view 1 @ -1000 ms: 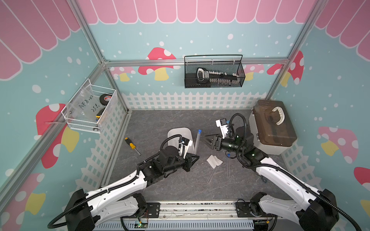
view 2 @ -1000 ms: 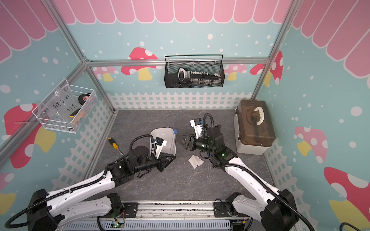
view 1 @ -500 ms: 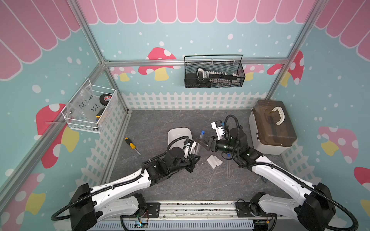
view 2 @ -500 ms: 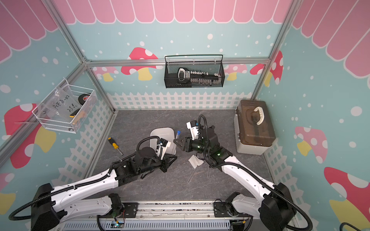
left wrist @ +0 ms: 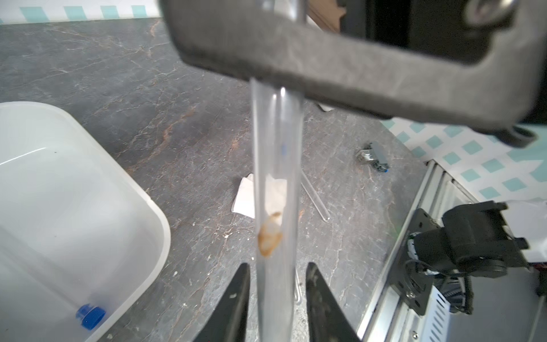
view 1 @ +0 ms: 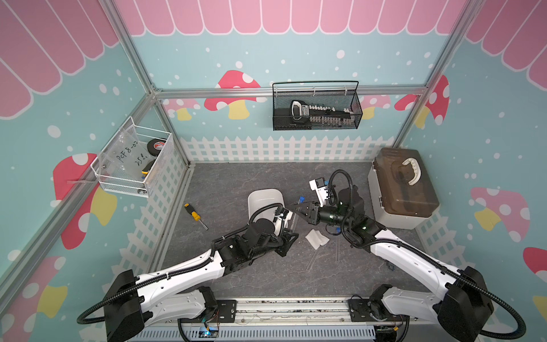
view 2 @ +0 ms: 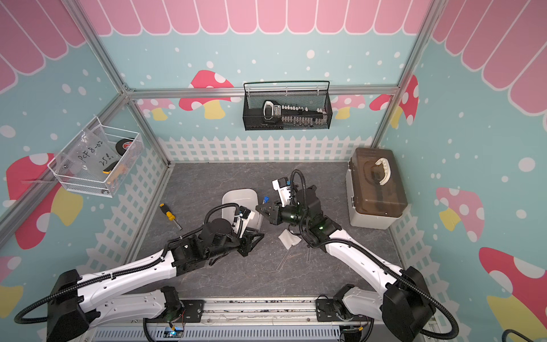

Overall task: Wipe the exteriors of test tubes
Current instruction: Adjust the test tube.

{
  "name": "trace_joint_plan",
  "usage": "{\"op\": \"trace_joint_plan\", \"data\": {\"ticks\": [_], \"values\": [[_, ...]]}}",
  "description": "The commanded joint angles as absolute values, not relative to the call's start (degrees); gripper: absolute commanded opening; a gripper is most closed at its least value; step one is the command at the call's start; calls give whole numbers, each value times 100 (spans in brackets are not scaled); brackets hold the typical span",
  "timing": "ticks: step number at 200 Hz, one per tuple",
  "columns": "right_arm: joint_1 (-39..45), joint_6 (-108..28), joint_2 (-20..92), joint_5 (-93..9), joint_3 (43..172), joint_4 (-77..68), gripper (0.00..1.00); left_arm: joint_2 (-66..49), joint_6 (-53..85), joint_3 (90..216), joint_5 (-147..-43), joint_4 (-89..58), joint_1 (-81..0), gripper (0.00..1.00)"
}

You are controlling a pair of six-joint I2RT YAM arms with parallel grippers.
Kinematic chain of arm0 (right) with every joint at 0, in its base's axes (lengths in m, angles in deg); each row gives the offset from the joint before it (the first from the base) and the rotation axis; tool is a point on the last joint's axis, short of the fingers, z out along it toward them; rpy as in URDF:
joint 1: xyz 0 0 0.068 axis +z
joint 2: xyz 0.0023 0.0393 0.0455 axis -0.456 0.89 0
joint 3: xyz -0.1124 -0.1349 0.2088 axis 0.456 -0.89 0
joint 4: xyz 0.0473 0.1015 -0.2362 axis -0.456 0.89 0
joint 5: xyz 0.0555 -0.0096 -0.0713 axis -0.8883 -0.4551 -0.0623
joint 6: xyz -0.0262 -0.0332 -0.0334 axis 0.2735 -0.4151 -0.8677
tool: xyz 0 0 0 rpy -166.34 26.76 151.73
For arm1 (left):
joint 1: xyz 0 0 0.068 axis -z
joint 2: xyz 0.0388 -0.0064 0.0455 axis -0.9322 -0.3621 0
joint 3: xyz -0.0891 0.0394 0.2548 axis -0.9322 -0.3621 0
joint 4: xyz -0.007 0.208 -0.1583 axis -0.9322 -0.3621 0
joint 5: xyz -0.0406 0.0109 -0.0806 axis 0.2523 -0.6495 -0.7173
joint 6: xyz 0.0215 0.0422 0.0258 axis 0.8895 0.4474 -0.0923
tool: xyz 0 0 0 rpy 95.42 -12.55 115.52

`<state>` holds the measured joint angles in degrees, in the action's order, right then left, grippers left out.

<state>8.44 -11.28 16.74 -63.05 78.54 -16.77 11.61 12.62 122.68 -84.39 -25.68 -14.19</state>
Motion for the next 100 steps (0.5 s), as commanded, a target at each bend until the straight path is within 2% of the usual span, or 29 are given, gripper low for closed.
{"op": "trace_joint_plan", "data": {"ticks": [1,16,37,100], "values": [[828,-1144,1772,-6950,7696,-2300,8,1307,1143,12049,-9196,-2339,-1641,35],[807,-1122,1777,-7107,7667,-2425,8,1341,1033,11924,-9545,-2161,-1747,33],[744,-1139,1734,-7229,7650,-2456,8,1345,944,11848,-9786,-2017,-1795,25],[589,-1043,1661,-7277,7544,-2570,9,1238,932,11898,-9937,-1956,-1802,8]]}}
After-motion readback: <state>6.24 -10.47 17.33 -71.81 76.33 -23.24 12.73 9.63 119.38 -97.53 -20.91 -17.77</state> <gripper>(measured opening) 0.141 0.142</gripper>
